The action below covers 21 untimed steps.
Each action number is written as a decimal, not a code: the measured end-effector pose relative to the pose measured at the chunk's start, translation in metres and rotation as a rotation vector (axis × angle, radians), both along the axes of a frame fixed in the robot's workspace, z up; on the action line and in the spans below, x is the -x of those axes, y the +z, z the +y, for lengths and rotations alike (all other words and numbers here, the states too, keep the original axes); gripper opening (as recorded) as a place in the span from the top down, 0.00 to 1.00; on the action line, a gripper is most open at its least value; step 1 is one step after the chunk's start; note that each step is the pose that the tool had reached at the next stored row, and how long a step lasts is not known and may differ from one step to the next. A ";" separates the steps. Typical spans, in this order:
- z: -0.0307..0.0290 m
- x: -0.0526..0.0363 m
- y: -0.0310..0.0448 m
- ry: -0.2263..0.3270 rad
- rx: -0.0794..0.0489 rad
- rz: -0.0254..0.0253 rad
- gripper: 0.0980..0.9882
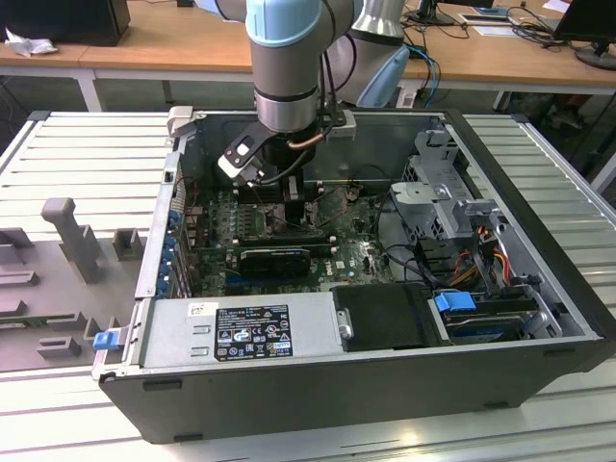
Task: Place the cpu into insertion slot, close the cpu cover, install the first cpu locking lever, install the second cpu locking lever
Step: 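Place the cpu into insertion slot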
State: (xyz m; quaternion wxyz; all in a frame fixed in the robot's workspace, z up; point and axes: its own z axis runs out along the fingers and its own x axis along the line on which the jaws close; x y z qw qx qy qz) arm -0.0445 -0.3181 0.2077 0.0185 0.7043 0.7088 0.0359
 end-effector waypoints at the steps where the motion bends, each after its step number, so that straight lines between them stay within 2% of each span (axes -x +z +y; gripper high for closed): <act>1: 0.0003 0.0000 -0.0006 0.000 0.000 -0.0002 0.52; 8: 0.0002 0.0001 -0.0070 -0.015 0.001 0.0003 0.52; 13: 0.0004 0.0000 -0.0072 -0.015 0.000 0.0000 0.52; 15: 0.0005 -0.0001 -0.0074 -0.015 0.000 -0.0005 0.50; 16: 0.0004 0.0000 -0.0073 -0.015 -0.001 -0.0002 0.43; 21: -0.0012 0.0000 -0.0070 -0.015 0.003 0.0000 0.43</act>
